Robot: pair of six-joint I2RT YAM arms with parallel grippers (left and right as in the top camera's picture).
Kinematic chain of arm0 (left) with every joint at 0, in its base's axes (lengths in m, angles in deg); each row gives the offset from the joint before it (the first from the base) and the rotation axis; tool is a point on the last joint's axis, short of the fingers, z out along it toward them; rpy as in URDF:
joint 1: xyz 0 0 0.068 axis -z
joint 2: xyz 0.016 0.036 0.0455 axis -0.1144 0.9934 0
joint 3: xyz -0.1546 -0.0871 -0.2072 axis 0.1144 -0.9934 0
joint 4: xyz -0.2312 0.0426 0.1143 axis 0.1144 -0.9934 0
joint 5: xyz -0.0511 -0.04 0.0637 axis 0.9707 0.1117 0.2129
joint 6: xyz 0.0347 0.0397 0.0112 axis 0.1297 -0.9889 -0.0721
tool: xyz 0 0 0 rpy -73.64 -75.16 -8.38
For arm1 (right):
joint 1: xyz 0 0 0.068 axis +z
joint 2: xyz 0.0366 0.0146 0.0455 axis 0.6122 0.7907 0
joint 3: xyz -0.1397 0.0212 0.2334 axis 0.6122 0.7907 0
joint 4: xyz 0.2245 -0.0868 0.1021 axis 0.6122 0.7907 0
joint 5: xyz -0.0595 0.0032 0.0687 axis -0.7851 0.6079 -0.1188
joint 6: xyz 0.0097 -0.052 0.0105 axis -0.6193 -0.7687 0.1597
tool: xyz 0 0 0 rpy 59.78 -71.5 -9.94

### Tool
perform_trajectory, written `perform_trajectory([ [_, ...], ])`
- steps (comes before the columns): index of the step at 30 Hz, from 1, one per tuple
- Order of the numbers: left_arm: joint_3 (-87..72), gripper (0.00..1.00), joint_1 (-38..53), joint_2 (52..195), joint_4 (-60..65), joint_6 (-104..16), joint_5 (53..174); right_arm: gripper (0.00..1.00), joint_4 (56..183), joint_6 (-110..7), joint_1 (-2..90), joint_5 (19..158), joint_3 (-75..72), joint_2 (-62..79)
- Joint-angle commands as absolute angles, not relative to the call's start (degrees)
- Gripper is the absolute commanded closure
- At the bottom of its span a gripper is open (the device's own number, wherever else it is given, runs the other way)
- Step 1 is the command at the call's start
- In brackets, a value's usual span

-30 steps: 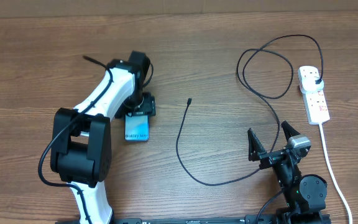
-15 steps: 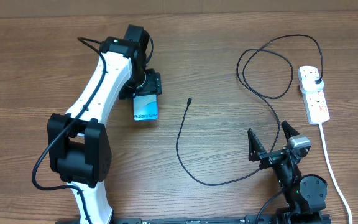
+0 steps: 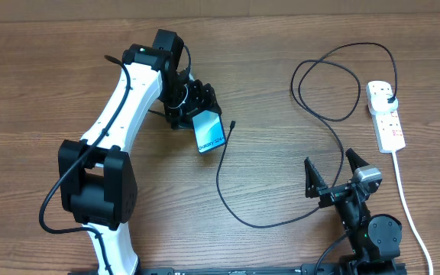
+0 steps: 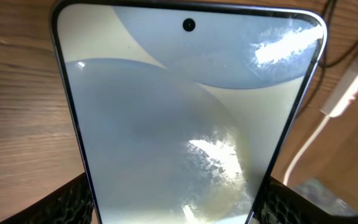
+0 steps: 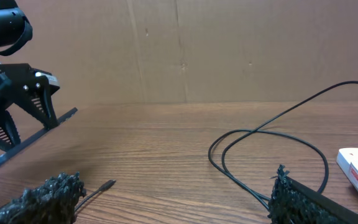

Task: Plug charger to phone and switch on socket
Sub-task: 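Lift the phone with the left gripper and carry it toward center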

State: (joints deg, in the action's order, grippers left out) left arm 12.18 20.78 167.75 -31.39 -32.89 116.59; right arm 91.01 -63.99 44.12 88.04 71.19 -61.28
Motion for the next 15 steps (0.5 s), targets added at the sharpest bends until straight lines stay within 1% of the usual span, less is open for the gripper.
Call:
perform_trajectory([
  [1,13.91,0.28,20.35,167.75,-32.0,-31.08,122.21,0.0,90.75,-64.05,43.77,88.34,71.8,-61.96],
  [4,13.91,0.29,20.37,167.75,-32.03,-31.08,122.21,0.0,90.75,-64.05,43.77,88.34,71.8,-61.96],
  [5,13.91,0.34,20.37,167.75,-32.05,-31.08,122.26,0.0,90.75,-64.05,43.77,88.34,71.8,-61.96],
  [6,13.91,0.36,20.35,167.75,-32.27,-31.05,122.28,0.0,90.75,-64.05,43.77,88.34,71.8,-61.96],
  [7,13.91,0.36,20.37,167.75,-32.68,-31.05,122.56,0.0,90.75,-64.05,43.77,88.34,71.8,-61.96],
  [9,13.91,0.32,20.35,167.75,-33.42,-31.05,122.91,0.0,90.75,-64.05,43.77,88.34,71.8,-61.96],
  [11,13.91,0.3,20.35,167.75,-33.53,-31.05,122.91,0.0,90.75,-64.05,43.77,88.34,71.8,-61.96],
  [14,13.91,0.33,20.35,167.75,-33.71,-31.01,123.09,0.0,90.75,-64.05,43.77,88.34,71.8,-61.96],
  [15,13.91,0.36,20.35,167.75,-33.71,-31.01,123.35,0.0,90.75,-64.05,43.77,88.34,71.8,-61.96],
])
